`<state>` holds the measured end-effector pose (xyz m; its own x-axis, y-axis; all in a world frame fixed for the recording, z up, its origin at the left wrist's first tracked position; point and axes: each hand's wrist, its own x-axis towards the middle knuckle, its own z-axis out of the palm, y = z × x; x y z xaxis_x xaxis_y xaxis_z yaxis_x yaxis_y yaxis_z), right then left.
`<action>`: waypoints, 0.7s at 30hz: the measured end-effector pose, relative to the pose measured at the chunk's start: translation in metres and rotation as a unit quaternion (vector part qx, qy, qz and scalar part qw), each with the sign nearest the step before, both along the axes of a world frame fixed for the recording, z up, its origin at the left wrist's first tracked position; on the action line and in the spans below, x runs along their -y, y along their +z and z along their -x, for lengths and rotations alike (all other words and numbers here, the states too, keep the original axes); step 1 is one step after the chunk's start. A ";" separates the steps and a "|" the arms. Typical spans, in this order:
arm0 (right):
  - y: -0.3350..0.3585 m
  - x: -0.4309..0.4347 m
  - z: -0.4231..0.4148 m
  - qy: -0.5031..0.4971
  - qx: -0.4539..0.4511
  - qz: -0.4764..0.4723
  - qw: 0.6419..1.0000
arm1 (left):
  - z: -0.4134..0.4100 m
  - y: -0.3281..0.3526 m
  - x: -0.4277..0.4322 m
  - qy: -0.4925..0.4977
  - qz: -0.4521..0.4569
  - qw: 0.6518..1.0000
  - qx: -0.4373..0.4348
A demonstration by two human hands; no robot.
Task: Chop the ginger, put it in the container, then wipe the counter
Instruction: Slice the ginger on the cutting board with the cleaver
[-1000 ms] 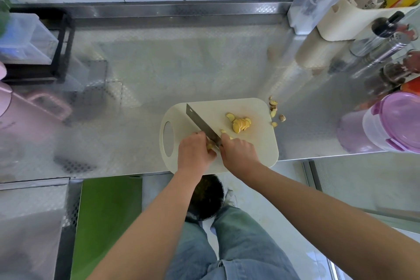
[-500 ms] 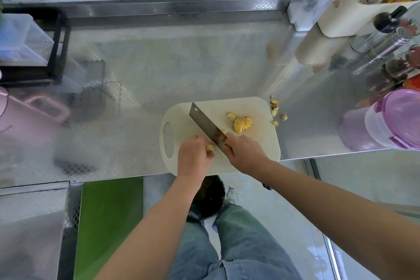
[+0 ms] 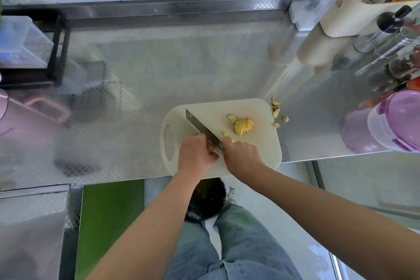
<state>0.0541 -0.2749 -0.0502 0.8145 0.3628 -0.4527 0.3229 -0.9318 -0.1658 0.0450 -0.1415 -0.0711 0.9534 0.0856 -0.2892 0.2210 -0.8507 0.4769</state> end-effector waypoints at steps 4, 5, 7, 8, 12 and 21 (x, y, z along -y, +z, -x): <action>-0.001 0.002 0.000 0.003 0.004 -0.004 1.000 | -0.004 0.006 0.002 0.017 0.004 1.000 -0.023; -0.002 0.003 0.001 0.004 0.004 -0.008 1.000 | -0.003 0.006 0.002 0.027 0.012 0.999 -0.024; -0.004 0.008 0.000 0.000 0.005 -0.026 1.000 | 0.002 0.004 0.003 0.049 0.029 0.998 -0.018; -0.005 0.011 -0.002 -0.006 0.003 -0.040 0.999 | 0.005 0.002 0.002 0.058 0.036 0.998 -0.010; 0.002 0.018 -0.004 -0.051 0.025 -0.106 0.993 | 0.013 -0.005 0.001 0.087 0.055 0.994 0.033; 0.009 0.009 0.000 -0.068 0.015 -0.111 0.991 | 0.019 -0.009 -0.002 0.094 0.015 0.992 0.086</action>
<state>0.0545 -0.2839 -0.0416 0.8745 0.3362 -0.3496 0.2041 -0.9089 -0.3637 0.0263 -0.1392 -0.0803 0.9570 0.2600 -0.1283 0.2870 -0.7869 0.5463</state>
